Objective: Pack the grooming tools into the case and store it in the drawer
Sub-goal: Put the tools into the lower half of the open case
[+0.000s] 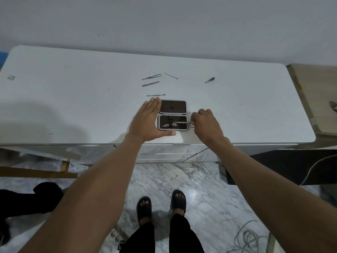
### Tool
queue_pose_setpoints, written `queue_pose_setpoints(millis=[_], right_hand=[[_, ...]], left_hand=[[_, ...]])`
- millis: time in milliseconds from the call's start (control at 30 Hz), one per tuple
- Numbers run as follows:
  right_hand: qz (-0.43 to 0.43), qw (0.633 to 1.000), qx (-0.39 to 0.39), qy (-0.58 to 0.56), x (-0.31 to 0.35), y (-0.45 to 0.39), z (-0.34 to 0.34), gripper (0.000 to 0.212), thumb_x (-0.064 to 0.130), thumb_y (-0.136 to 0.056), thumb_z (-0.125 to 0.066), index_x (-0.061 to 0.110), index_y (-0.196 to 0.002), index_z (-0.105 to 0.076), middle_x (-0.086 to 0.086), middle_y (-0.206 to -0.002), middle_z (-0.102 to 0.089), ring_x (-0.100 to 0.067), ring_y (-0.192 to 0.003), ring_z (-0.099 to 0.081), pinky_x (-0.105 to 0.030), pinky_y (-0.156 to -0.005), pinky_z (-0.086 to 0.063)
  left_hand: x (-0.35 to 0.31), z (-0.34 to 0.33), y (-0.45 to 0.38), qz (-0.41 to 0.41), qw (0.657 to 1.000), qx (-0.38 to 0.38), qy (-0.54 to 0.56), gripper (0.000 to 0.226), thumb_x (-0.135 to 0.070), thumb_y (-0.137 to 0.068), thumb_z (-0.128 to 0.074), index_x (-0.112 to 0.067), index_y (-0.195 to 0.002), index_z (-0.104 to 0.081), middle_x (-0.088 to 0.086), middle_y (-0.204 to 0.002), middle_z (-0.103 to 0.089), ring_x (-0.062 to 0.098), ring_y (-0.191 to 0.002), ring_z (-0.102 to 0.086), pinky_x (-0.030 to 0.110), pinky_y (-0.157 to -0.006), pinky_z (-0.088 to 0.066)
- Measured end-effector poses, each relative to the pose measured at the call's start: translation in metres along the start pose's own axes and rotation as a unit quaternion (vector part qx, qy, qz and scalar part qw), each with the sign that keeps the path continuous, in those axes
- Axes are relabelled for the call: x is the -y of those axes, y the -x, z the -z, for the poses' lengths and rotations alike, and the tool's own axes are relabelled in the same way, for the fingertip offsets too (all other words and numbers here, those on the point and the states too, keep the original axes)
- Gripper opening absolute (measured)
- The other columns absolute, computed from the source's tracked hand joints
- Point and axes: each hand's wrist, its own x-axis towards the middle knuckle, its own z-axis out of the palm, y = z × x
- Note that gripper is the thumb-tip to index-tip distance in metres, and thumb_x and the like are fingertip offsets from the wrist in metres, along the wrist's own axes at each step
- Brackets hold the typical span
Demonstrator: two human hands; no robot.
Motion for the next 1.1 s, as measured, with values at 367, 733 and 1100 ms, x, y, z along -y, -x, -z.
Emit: queue_pose_setpoints(millis=[367, 733, 1100], right_hand=[[0.013, 0.998, -0.005, -0.056, 0.026, -0.010, -0.010, 0.014, 0.003, -0.089, -0.052, 0.005, -0.096, -0.065, -0.015, -0.094, -0.060, -0.033, -0.095, -0.047, -0.042, -0.069, -0.046], [-0.009, 0.995, -0.009, -0.098, 0.032, -0.014, -0.010, 0.012, 0.016, -0.090, -0.058, 0.012, -0.095, -0.069, -0.007, -0.096, -0.062, -0.028, -0.100, -0.049, -0.042, -0.070, -0.051], [-0.115, 0.967, -0.130, -0.185, -0.012, -0.055, 0.015, 0.016, 0.026, -0.093, -0.061, 0.018, -0.104, -0.068, 0.000, -0.099, -0.066, -0.022, -0.102, -0.053, -0.031, -0.069, -0.042]], left_hand=[[-0.001, 0.000, 0.000, -0.005, 1.000, -0.015, 0.005, 0.141, -0.099, -0.063, -0.047, -0.002, -0.161, -0.022, 0.011, -0.170, -0.021, 0.022, -0.160, -0.014, 0.040, -0.132, -0.009], [-0.001, 0.000, 0.000, -0.010, 1.000, -0.016, 0.009, 0.142, -0.101, -0.062, -0.044, -0.001, -0.161, -0.024, 0.011, -0.170, -0.022, 0.022, -0.160, -0.015, 0.040, -0.132, -0.009], [-0.002, 0.001, -0.001, -0.004, 1.000, -0.011, 0.005, 0.141, -0.102, -0.064, -0.046, -0.003, -0.162, -0.023, 0.008, -0.171, -0.020, 0.018, -0.160, -0.013, 0.043, -0.131, -0.013]])
